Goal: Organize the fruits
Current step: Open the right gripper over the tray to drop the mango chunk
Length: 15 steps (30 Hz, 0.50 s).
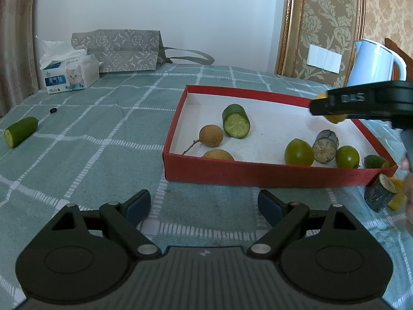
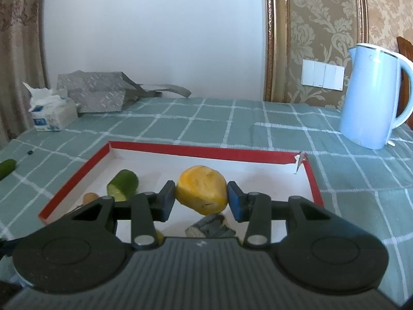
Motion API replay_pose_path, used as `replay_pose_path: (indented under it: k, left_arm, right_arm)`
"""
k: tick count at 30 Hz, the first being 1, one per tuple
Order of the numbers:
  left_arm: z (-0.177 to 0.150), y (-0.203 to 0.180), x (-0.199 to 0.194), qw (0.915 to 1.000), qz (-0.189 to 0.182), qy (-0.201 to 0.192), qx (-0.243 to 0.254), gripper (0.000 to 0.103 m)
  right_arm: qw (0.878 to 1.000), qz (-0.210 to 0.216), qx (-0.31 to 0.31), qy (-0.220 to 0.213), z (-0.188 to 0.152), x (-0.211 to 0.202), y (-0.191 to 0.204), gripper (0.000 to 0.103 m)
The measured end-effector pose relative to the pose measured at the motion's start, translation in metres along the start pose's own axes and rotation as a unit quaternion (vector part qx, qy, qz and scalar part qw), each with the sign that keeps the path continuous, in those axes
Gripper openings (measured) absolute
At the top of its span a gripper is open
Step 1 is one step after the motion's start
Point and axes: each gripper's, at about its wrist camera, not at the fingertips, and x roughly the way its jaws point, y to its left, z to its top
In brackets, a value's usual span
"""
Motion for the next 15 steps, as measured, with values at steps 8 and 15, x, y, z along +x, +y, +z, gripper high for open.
replay_pose_path:
  k: [8,15]
  left_arm:
    - [-0.001,0.0,0.001,1.0,-0.001,0.0,-0.001,0.091]
    - [0.0,0.0,0.001,1.0,0.0,0.001,0.0,0.091]
  right_arm:
    - [0.999,-0.02,-0.024,0.045,0.005,0.045,0.016,0.041]
    - [0.999,-0.029,-0.02,0.028,0.001,0.036,0.019,0.071]
